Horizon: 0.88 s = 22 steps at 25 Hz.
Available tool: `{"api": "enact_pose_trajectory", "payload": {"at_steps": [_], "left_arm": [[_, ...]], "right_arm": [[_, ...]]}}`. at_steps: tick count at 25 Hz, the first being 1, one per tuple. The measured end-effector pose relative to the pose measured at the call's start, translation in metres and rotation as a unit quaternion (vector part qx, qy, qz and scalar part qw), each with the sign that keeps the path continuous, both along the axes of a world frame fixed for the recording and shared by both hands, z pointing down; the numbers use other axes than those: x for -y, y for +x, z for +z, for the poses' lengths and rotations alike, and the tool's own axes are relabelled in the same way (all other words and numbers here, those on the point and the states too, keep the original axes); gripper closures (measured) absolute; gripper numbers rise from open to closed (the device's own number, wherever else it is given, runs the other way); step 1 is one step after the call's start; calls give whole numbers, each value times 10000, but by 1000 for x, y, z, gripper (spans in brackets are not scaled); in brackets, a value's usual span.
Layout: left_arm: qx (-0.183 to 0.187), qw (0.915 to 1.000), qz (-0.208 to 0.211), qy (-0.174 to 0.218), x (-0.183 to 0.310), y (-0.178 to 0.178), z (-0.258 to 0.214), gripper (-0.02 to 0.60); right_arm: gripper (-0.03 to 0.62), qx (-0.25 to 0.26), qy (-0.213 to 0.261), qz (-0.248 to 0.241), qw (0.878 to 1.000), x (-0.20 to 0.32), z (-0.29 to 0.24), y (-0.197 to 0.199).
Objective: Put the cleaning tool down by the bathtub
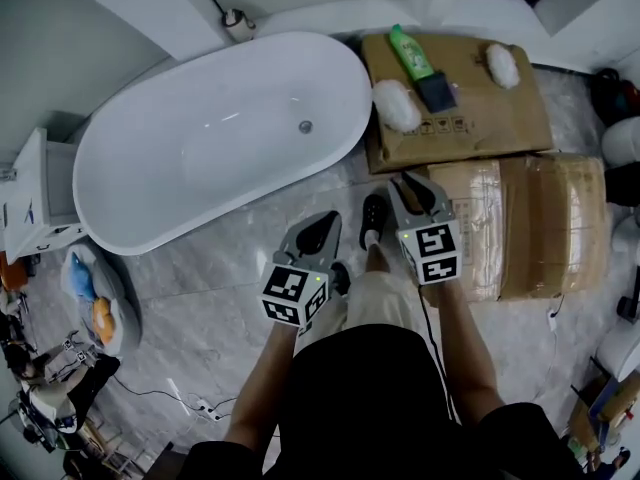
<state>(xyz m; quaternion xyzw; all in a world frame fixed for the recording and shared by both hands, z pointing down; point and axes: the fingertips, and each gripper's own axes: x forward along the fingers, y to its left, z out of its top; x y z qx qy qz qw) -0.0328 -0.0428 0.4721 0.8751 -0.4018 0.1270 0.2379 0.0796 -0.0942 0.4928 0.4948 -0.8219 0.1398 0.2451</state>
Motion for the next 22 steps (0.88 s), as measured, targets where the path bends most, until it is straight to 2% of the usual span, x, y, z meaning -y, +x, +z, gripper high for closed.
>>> {"api": "enact_pose_trajectory", "payload": {"at_steps": [5, 17, 22], "left_arm": [[-75, 9999, -5, 142, -33, -13, -16, 583], [-317, 9976, 94, 601, -67, -31, -74, 583], [-97, 9963, 151, 846, -76, -34, -86, 583]], "right_arm": [[540, 93, 138, 54, 9998, -37, -25, -16], [565, 187, 533, 105, 9983, -102, -96, -47], [572, 338, 717, 181, 9967, -124, -121, -47]]}}
